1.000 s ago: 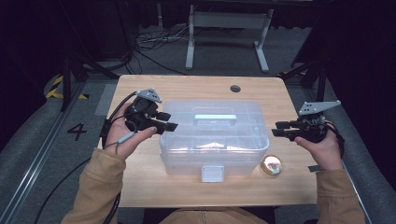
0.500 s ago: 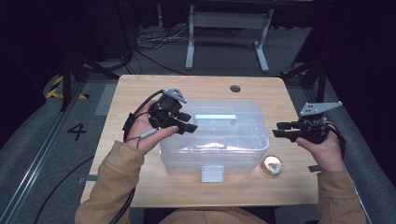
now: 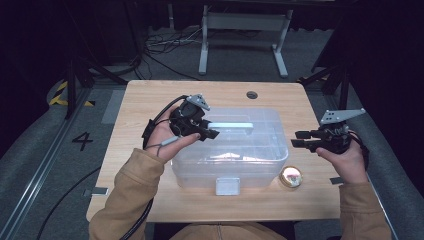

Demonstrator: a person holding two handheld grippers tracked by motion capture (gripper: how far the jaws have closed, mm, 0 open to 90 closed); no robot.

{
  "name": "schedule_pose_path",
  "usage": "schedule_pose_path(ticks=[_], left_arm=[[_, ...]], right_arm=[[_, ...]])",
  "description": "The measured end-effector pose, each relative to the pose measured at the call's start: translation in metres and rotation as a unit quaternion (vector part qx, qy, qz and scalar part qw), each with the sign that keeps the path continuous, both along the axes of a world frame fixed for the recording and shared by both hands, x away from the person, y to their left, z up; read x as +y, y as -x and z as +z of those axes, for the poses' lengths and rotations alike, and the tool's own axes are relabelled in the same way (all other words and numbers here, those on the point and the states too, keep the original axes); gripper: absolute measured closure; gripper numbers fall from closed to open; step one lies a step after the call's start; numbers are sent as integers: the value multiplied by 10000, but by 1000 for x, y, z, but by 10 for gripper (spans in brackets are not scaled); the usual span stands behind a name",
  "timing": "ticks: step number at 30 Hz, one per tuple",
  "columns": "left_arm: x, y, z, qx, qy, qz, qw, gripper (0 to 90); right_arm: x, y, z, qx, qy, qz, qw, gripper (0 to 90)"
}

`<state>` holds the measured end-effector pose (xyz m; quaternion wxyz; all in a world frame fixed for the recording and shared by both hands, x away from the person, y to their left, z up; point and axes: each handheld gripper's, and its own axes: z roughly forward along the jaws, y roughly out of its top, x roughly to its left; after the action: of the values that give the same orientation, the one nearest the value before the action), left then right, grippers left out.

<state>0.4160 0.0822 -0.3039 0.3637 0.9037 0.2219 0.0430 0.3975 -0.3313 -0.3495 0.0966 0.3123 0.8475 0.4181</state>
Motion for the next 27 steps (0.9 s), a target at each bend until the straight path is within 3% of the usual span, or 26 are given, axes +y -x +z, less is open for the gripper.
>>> schedule_pose_path(ticks=[8,20,27], left_arm=[[-3,1,2,-250,-215,208,9992,748],[-2,-7,9,-123,-198,270,9994,761],[-1,-17,17,56,-128,313,9994,761]], right_arm=[[-1,0,0,0,-14,8,10000,594],[-1,1,1,-1,-37,28,10000,592],[-3,2,3,-42,-85,33,9999,593]])
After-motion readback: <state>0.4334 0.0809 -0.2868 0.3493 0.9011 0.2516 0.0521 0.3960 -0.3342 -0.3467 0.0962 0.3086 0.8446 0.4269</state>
